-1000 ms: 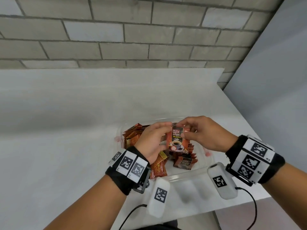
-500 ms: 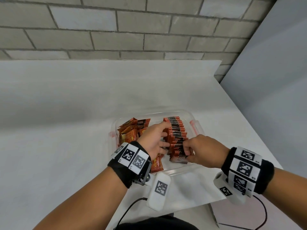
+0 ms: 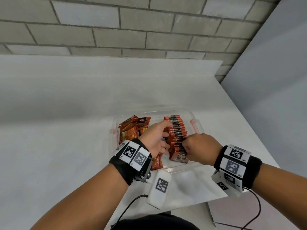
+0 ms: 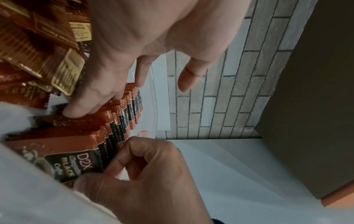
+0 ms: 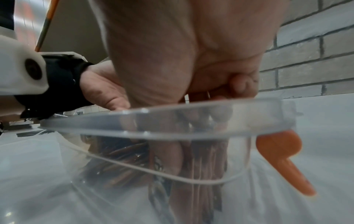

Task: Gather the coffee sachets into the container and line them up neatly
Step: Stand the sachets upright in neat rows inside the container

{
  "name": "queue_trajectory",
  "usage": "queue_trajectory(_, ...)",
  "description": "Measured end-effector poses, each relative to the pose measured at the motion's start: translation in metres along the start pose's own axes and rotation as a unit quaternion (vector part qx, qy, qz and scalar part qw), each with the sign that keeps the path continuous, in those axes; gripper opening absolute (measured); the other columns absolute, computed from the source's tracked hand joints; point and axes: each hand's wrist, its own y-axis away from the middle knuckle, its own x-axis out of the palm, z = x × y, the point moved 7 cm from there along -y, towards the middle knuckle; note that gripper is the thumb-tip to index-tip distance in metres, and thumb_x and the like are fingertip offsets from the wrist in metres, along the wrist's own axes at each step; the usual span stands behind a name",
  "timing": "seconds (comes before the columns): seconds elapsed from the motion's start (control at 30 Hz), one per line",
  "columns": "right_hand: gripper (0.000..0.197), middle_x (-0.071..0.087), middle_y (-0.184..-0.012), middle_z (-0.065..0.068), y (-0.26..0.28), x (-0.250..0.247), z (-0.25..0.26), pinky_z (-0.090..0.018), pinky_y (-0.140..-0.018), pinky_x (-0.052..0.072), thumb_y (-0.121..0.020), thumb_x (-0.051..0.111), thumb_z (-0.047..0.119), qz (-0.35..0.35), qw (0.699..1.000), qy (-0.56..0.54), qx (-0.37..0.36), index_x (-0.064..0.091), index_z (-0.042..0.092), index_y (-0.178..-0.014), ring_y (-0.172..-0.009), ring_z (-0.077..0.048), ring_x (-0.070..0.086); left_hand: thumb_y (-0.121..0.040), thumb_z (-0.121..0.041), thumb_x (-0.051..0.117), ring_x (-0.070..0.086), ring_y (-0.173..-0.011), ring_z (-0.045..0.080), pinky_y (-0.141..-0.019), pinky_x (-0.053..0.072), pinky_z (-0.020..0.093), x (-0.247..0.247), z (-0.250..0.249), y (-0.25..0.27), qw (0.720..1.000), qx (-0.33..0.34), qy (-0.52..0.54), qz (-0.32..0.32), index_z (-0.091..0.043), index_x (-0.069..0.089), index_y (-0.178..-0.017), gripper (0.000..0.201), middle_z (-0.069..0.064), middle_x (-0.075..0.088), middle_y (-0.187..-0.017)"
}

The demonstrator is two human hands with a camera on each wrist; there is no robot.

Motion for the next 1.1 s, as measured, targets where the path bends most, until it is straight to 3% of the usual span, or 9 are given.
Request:
queue_trajectory(0.17, 0.014, 0.047, -0.084, 0.006, 0.000, -0.003, 0.006, -0.018, -0.049, 0.016, -0.088, 0.053, 0.022, -0.009, 0.999, 0.020, -0.027, 0.043, 0.018, -0.079, -0.072, -0.018, 0.042, -0.095, -0.030, 0.050, 0.035, -0.127, 0.056, -0.104, 0.031, 0.064, 0.001, 0.000, -0.001, 1.000, -0.002, 0.004, -0.001, -0.014, 0.036, -0.140, 0.050, 0.019, 0.039, -0.142)
queue_trajectory(0.3, 0.013, 0.062, -0.095, 0.000, -0.001, -0.005, 0.007, -0.024, -0.058, 0.027, -0.089, 0.053, 0.023, -0.001, 0.999, 0.037, -0.034, 0.044, 0.021, -0.080, -0.072, -0.017, 0.043, -0.095, -0.031, 0.050, 0.034, -0.127, 0.056, -0.104, 0.030, 0.064, 0.002, 0.000, -0.003, 1.000, -0.005, 0.002, -0.002, -0.015, 0.033, -0.142, 0.053, 0.019, 0.039, -0.142)
queue_trajectory(0.47, 0.015, 0.063, -0.100, 0.000, 0.000, -0.006, 0.006, -0.026, -0.070, 0.031, -0.089, 0.055, 0.026, 0.002, 0.998, 0.047, -0.037, 0.042, 0.021, -0.082, -0.072, -0.016, 0.043, -0.095, -0.030, 0.051, 0.034, -0.128, 0.055, -0.104, 0.029, 0.066, 0.001, 0.000, -0.005, 1.000, -0.003, 0.006, -0.001, -0.015, 0.034, -0.141, 0.052, 0.018, 0.039, -0.141)
queue_trajectory(0.77, 0.029, 0.061, -0.098, 0.005, 0.003, -0.007, 0.001, -0.026, -0.070, 0.030, -0.085, 0.061, 0.043, -0.002, 0.999, 0.017, -0.032, 0.041, 0.023, -0.083, -0.075, -0.015, 0.047, -0.094, -0.030, 0.052, 0.034, -0.129, 0.053, -0.104, 0.029, 0.067, 0.002, 0.000, -0.007, 1.000, -0.002, 0.012, 0.008, -0.015, 0.036, -0.141, 0.052, 0.019, 0.038, -0.142)
queue_trajectory(0.9, 0.031, 0.054, -0.088, 0.008, 0.008, -0.011, -0.008, -0.025, -0.063, 0.034, -0.081, 0.065, 0.048, -0.009, 0.997, -0.078, 0.007, 0.047, 0.023, -0.084, -0.074, -0.014, 0.051, -0.095, -0.029, 0.051, 0.038, -0.126, 0.053, -0.104, 0.029, 0.066, 0.001, 0.001, -0.006, 1.000, -0.002, 0.008, 0.009, -0.014, 0.037, -0.139, 0.049, 0.019, 0.040, -0.139)
queue_trajectory(0.97, 0.026, 0.057, -0.088, 0.006, 0.011, -0.018, -0.022, -0.022, -0.062, 0.040, -0.082, 0.068, 0.043, -0.053, 0.974, -0.210, 0.067, 0.053, 0.022, -0.086, -0.075, -0.013, 0.055, -0.094, -0.029, 0.051, 0.041, -0.123, 0.053, -0.104, 0.030, 0.066, 0.002, 0.001, -0.006, 1.000, -0.003, 0.002, 0.012, -0.013, 0.038, -0.139, 0.049, 0.019, 0.041, -0.138)
queue_trajectory(1.03, 0.018, 0.062, -0.096, 0.004, 0.014, -0.021, -0.039, -0.020, -0.067, 0.045, -0.085, 0.066, 0.033, -0.091, 0.929, -0.328, 0.144, 0.057, 0.020, -0.095, -0.076, -0.012, 0.058, -0.094, -0.029, 0.051, 0.039, -0.125, 0.053, -0.104, 0.030, 0.065, 0.001, 0.001, -0.007, 1.000, -0.006, 0.001, 0.013, -0.013, 0.037, -0.141, 0.052, 0.020, 0.040, -0.140)
queue_trajectory(1.1, 0.023, 0.059, -0.108, 0.006, 0.016, -0.015, -0.047, -0.026, -0.078, 0.050, -0.088, 0.060, 0.023, -0.071, 0.883, -0.420, 0.200, 0.058, 0.016, -0.110, -0.084, -0.015, 0.060, -0.094, -0.029, 0.052, 0.036, -0.127, 0.054, -0.104, 0.029, 0.066, 0.000, 0.002, -0.008, 1.000, -0.009, 0.003, 0.011, -0.013, 0.036, -0.142, 0.053, 0.020, 0.039, -0.140)
